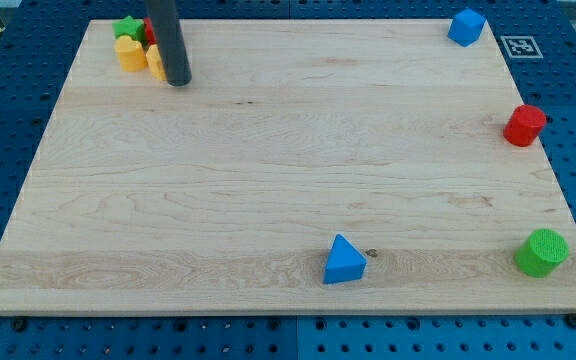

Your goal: Move your arm towards the right

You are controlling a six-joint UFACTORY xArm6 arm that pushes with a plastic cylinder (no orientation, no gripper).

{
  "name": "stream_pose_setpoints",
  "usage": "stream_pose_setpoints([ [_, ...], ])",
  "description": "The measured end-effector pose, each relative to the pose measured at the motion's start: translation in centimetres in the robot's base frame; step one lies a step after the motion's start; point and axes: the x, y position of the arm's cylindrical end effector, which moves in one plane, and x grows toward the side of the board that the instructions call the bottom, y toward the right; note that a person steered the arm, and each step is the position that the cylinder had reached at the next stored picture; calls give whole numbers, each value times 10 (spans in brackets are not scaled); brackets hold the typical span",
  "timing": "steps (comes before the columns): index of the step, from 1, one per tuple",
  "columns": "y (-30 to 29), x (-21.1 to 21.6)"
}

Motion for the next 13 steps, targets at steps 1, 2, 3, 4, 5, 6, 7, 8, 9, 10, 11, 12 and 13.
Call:
stream_pose_setpoints([
  [1, -17, -19],
  [2, -22, -29],
  [3, -21, -25],
  [4, -1, -1],
  [5, 27, 4],
  [6, 46, 4],
  [7, 62, 3],
  [8, 72, 3],
  [9, 78, 3],
  [10, 89, 3],
  [11, 104, 3],
  [12, 107, 3],
  [13, 107, 3],
])
